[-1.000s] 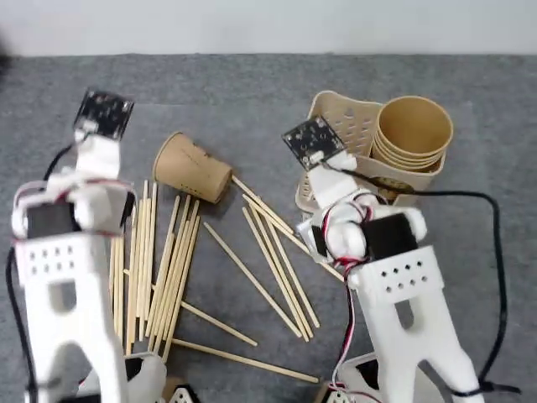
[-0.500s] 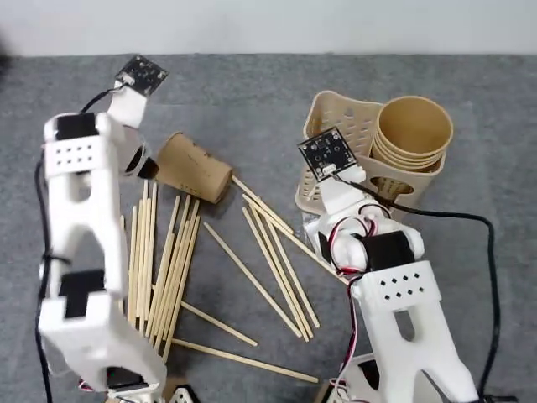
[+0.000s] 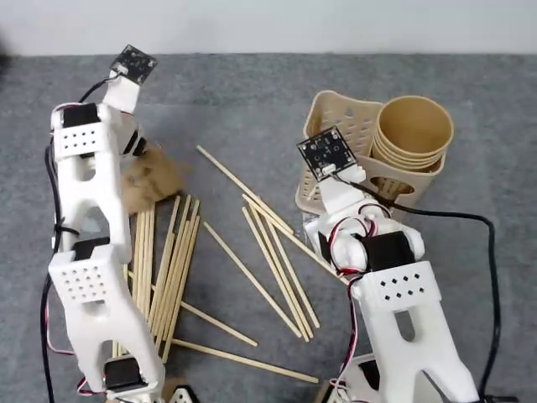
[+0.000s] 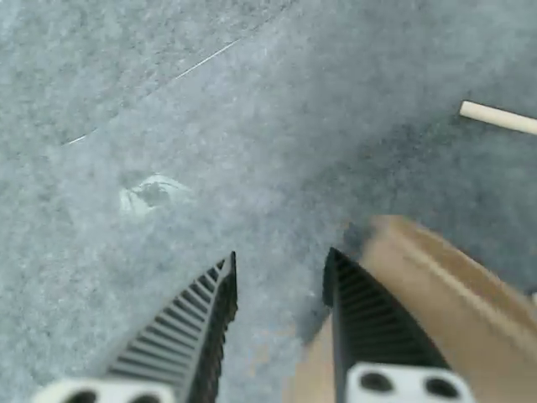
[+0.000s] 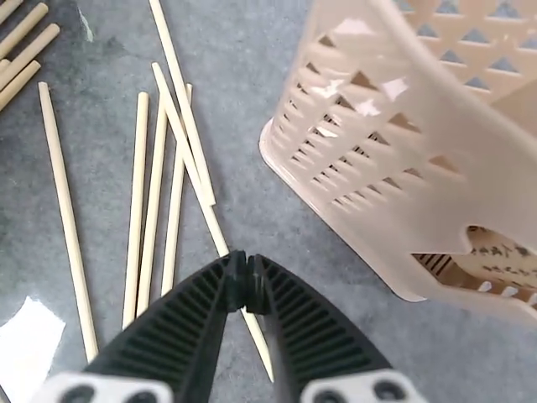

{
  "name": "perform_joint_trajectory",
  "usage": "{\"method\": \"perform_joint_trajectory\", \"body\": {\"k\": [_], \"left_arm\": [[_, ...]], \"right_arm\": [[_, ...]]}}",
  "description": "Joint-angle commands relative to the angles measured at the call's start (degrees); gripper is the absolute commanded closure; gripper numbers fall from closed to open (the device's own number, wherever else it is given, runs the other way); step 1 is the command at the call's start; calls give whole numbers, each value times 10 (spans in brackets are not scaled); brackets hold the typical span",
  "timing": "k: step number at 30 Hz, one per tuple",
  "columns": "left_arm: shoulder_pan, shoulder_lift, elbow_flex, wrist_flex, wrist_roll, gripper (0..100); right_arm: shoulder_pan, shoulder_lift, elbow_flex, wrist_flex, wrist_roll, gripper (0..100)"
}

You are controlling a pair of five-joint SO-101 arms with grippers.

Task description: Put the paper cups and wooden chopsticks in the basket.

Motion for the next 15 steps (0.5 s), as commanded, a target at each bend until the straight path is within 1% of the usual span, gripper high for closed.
{"method": "perform_joint_trajectory", "body": {"k": [1, 5, 8, 10, 15], "left_arm": [[-3, -11, -52, -9, 40, 840], [-4, -11, -70, -6, 60, 838], [-3, -11, -81, 30, 60, 838], [-1, -11, -111, 74, 60, 838], [16, -9, -242, 227, 58, 837]], "right_arm": [[6, -20, -2, -9, -6, 983], [6, -19, -2, -9, -6, 983], [6, -19, -1, -9, -6, 983], [6, -19, -1, -9, -6, 983], [6, -19, 11, -28, -6, 983]]}}
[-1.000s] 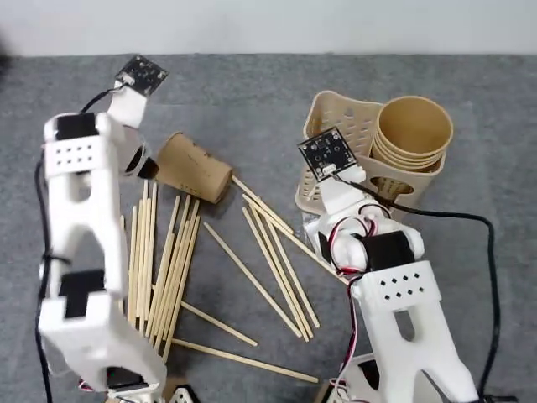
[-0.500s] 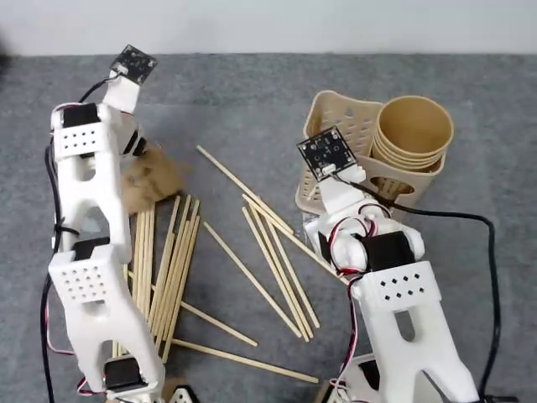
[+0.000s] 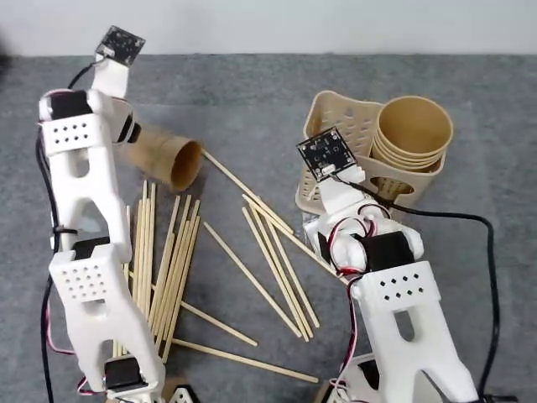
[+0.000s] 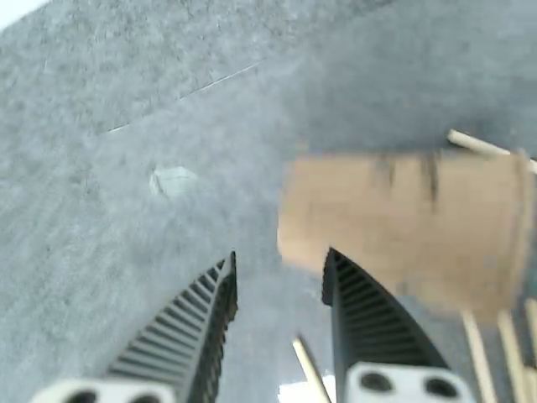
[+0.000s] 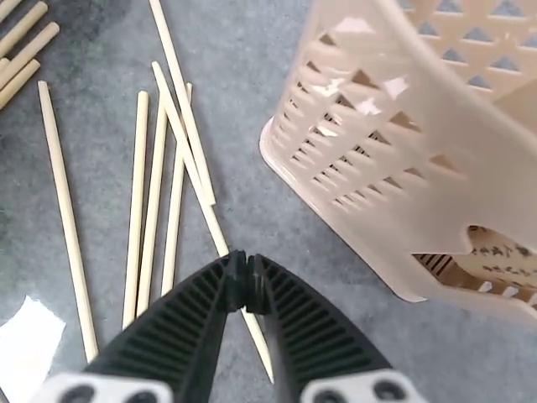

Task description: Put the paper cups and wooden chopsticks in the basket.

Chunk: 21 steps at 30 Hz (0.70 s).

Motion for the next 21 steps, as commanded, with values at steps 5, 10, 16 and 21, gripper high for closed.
{"method": "perform_joint_trajectory", "body": {"k": [5, 10, 16, 21], "left_arm": [[62, -12, -151, 150, 4, 836], [118, 4, -139, 130, 7, 803], [134, 57, -134, 70, 49, 791], [128, 109, -137, 75, 53, 793]], "right_arm": [[7, -20, 34, -64, -6, 983], [7, -25, 35, -60, -6, 983], [7, -25, 36, -60, -6, 983], [7, -24, 36, -62, -6, 983]]}}
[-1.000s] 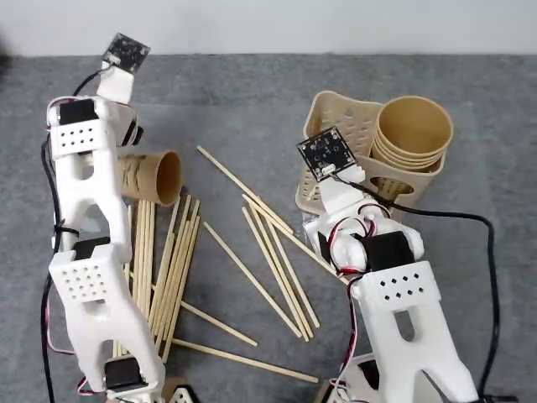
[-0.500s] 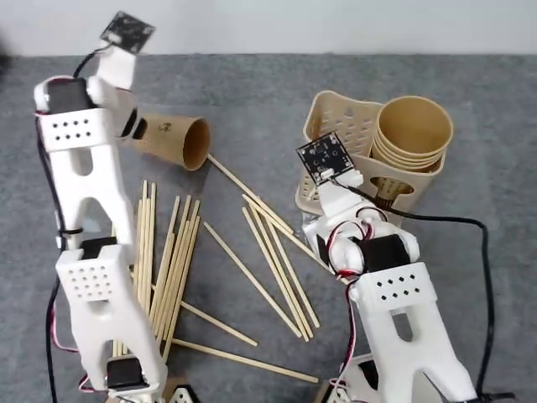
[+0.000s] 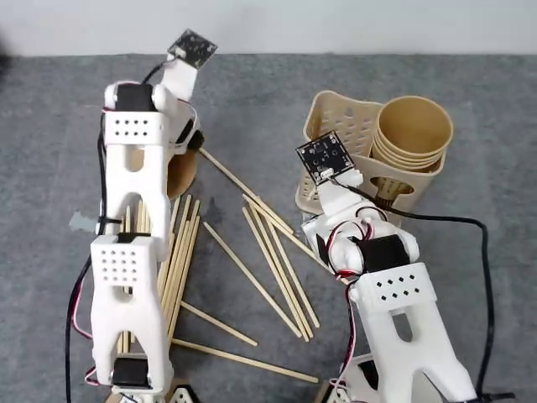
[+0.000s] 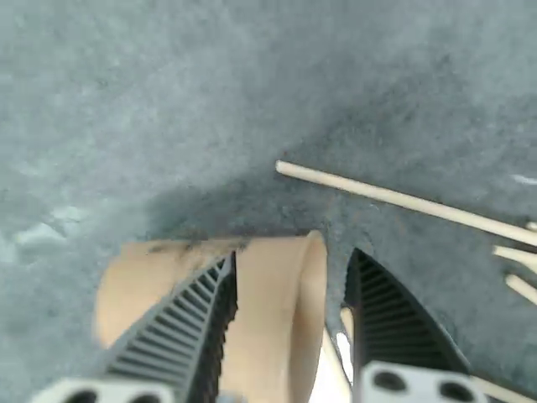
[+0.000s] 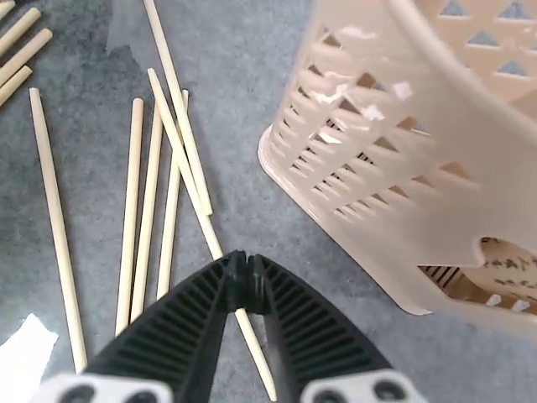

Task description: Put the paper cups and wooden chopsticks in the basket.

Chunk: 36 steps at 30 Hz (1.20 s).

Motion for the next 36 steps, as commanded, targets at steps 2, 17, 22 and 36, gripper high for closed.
{"method": "perform_joint_trajectory", "body": {"k": [2, 17, 22, 36], "left_arm": [[-6, 7, -15, -1, 8, 793], [-31, 13, -36, 11, 7, 794], [-34, 13, -36, 11, -23, 888], [-25, 17, -24, 33, -69, 988]], "right_arm": [[7, -25, -3, -11, -6, 983], [7, -25, -3, -10, -6, 983], [7, -25, -3, -9, -6, 983], [13, -145, -58, 95, -4, 983]]}}
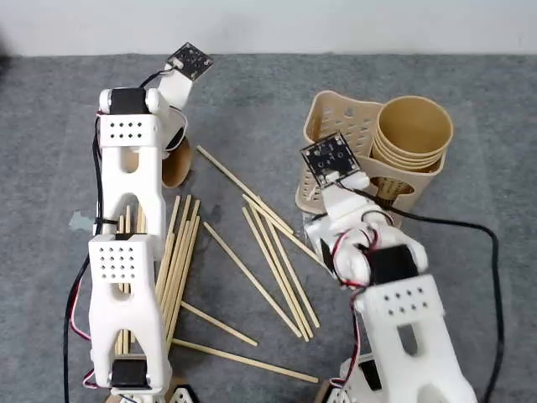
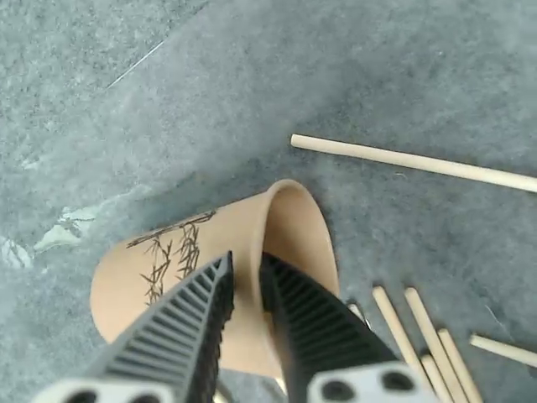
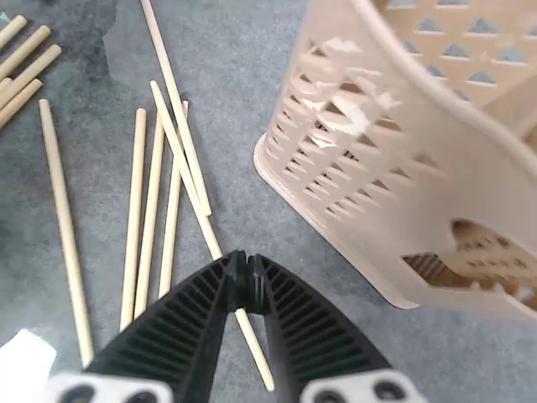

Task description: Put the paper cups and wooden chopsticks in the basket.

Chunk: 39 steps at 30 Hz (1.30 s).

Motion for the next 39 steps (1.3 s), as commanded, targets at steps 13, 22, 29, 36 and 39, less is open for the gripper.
{"method": "perform_joint_trajectory", "body": {"k": [13, 22, 29, 36, 39], "left_arm": [[11, -233, 1, 49, 48, 988], [54, -376, -2, 48, 101, 989], [163, -478, -2, 28, 171, 989], [274, -499, 0, -56, 239, 989], [312, -498, 2, -93, 269, 989]], "right_arm": [[145, -317, -53, 93, -6, 913], [295, -341, -49, 82, -169, 916], [391, -347, 31, -22, -277, 916], [446, -347, 86, -84, -329, 919], [454, -347, 87, -82, -345, 919]]}}
